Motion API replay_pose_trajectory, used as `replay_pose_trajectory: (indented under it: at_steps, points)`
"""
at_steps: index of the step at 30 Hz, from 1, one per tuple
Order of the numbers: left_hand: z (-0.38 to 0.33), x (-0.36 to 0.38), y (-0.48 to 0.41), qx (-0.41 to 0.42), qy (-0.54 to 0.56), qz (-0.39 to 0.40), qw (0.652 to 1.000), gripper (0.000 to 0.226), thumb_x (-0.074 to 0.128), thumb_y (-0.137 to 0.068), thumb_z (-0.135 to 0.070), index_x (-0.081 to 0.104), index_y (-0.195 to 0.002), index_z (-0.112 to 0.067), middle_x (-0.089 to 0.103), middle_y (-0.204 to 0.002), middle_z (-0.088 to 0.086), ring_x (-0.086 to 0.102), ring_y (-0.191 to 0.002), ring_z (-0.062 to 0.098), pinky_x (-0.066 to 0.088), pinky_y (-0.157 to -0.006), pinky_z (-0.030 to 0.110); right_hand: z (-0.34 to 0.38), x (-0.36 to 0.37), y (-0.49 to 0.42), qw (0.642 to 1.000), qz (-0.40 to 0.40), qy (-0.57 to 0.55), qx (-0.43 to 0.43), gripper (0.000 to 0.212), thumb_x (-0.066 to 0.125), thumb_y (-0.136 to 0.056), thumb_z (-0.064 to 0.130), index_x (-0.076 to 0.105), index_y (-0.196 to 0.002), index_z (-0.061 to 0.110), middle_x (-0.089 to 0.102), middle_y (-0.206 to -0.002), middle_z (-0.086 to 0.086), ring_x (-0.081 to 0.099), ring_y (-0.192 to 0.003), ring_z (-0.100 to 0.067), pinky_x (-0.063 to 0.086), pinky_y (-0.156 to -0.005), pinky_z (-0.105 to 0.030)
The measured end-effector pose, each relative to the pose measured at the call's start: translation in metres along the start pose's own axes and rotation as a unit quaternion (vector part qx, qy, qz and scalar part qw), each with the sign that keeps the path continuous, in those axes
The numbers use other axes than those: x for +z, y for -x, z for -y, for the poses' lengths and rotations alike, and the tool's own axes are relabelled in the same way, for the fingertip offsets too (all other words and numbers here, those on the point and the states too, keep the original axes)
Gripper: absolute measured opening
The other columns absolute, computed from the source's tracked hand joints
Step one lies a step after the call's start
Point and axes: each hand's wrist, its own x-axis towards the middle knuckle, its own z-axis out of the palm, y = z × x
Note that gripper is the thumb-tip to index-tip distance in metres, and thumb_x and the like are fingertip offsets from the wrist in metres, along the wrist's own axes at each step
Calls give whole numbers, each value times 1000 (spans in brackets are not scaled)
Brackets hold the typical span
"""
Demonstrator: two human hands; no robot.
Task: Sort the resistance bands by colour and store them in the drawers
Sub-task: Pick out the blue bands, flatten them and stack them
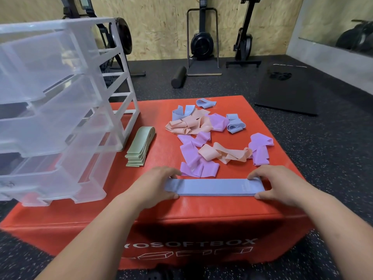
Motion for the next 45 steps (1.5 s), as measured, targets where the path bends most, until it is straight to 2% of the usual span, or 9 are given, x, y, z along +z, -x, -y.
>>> replay_pose_trajectory:
  at_steps: [5, 8, 18, 23, 27, 32, 36, 41, 45]
  points:
    - [0, -3, -4, -5, 12, 7, 1000, 70, 90, -74, -53, 61, -136, -39, 64, -119, -20, 59, -108, 6, 49, -96, 30, 4, -5, -2, 1000, 8, -21, -7, 66, 90, -68, 53, 66, -128, 43, 63, -126, 24, 59, -113, 0, 46, -100, -23]
    - [-1, -6, -11, -14, 39, -2, 999, 67, 87, -78, -54, 60, -138, -39, 64, -120, -20, 61, -109, 6, 53, -94, 31, 6, -10, -9, 1000, -8, -30, -1, 65, 84, -68, 65, 63, -128, 49, 62, -128, 24, 60, -114, -4, 50, -100, -31]
    - [-5, 0, -63, -19, 59, -77, 995, 60, 82, -85, -53, 62, -138, -32, 63, -124, -12, 60, -116, 12, 50, -99, 36, 23, -22, -65, 989, -121, -83, -13, 48, 83, -80, 53, 69, -124, 38, 62, -118, 22, 59, -110, -2, 40, -89, -20]
    - [1, 10, -96, -17, 72, -99, 992, 57, 77, -87, -54, 62, -137, -31, 63, -128, -11, 59, -118, 14, 50, -100, 38, 13, -15, -107, 984, -170, -54, 29, 53, 74, -86, 59, 66, -133, 36, 56, -140, 13, 45, -133, -16, 34, -107, -28]
    - [7, 14, -117, -19, 90, -119, 989, 53, 76, -87, -52, 64, -135, -31, 63, -128, -11, 59, -119, 15, 50, -101, 38, 7, -2, -141, 987, -144, -9, 71, 71, 52, -89, 73, 56, -147, 33, 44, -158, 6, 31, -148, -23, 29, -122, -46]
    - [13, 17, -134, -24, 98, -123, 987, 59, 61, -84, -65, 63, -135, -35, 64, -130, -13, 58, -123, 11, 48, -106, 36, 5, 8, -176, 985, -120, 23, 119, 69, 41, -97, 71, 48, -154, 33, 34, -167, 5, 21, -155, -25, 25, -124, -48]
    - [16, 19, -142, -18, 97, -121, 988, 50, 66, -88, -55, 63, -134, -36, 64, -133, -14, 57, -125, 12, 46, -109, 37, 6, 15, -194, 985, -87, 53, 142, 78, 26, -94, 76, 42, -156, 32, 28, -169, 5, 18, -156, -28, 24, -125, -50]
    - [16, 17, -143, -20, 104, -119, 987, 47, 73, -92, -41, 63, -137, -34, 63, -136, -13, 56, -128, 13, 44, -110, 36, 6, 12, -199, 984, -97, 60, 138, 72, 37, -101, 66, 37, -158, 23, 33, -166, 5, 22, -152, -27, 27, -123, -47]
    - [12, 15, -139, -28, 110, -120, 986, 46, 74, -93, -37, 63, -138, -33, 64, -133, -14, 56, -126, 12, 45, -108, 33, 1, 11, -191, 988, -65, 42, 131, 71, 37, -99, 70, 39, -158, 30, 23, -171, 9, 14, -155, -26, 25, -124, -50]
